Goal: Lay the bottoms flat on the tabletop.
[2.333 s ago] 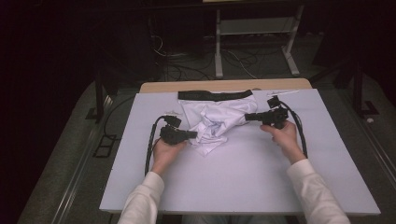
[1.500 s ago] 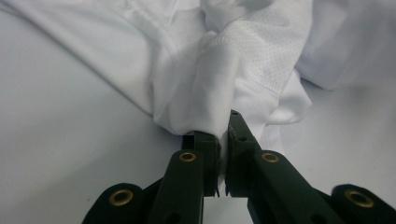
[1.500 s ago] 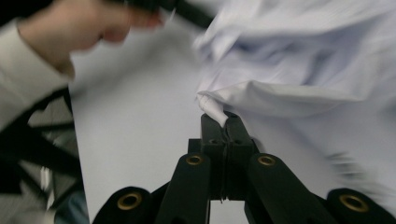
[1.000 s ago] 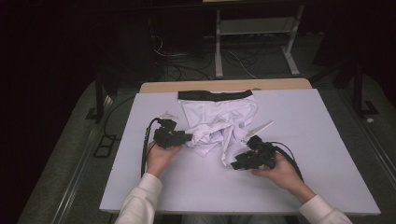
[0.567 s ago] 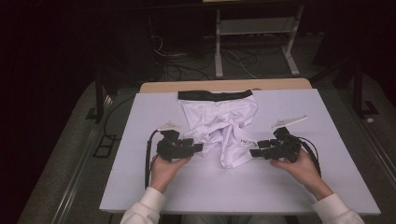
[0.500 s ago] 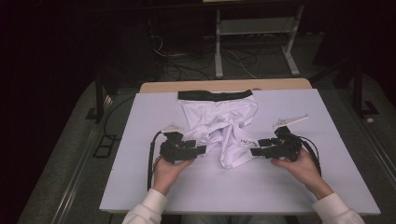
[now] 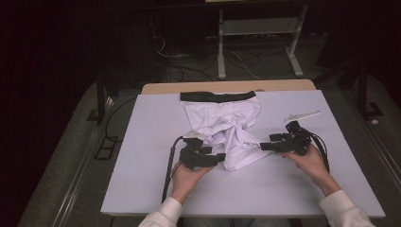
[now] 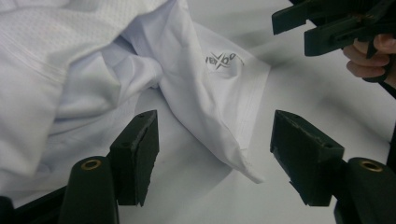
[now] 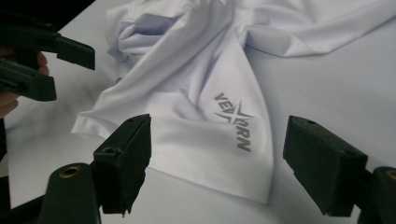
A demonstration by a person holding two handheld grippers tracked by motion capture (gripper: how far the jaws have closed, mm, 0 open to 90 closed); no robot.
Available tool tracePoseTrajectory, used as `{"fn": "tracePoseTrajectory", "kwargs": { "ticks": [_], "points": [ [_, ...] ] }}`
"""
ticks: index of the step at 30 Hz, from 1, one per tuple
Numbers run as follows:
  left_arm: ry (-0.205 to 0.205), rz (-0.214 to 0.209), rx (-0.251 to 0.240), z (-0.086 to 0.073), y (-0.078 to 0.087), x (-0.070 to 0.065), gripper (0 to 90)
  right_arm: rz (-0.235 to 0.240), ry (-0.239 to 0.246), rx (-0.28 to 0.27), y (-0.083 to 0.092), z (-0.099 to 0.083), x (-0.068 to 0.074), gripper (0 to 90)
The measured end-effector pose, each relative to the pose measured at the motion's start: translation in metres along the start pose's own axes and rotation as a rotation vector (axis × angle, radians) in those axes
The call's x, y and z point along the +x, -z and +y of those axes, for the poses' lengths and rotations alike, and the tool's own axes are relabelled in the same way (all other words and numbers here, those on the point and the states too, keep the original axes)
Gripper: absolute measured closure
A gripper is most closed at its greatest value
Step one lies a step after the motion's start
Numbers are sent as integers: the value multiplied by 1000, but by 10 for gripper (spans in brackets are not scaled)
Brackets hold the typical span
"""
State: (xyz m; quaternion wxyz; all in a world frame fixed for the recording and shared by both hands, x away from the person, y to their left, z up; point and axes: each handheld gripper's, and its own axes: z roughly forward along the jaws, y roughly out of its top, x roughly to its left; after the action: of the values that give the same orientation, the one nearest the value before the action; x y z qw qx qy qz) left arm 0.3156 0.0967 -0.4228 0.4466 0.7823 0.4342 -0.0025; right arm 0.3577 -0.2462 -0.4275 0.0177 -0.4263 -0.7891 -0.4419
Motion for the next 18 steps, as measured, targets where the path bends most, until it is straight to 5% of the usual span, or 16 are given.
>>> {"fn": "tracePoseTrajectory", "kwargs": {
  "ticks": [7, 12, 18],
  "points": [
    [64, -22, -4, -17, -19, -7, 307, -32, -34, 31, -2, -5, -15, 240],
    [67, -4, 3, -26, -22, -14, 328, -38, -44, 47, -3, -8, -18, 257],
    [130, -93, -8, -30, -23, -8, 455, -37, -54, 75, -8, -12, -23, 363]
  ]
}}
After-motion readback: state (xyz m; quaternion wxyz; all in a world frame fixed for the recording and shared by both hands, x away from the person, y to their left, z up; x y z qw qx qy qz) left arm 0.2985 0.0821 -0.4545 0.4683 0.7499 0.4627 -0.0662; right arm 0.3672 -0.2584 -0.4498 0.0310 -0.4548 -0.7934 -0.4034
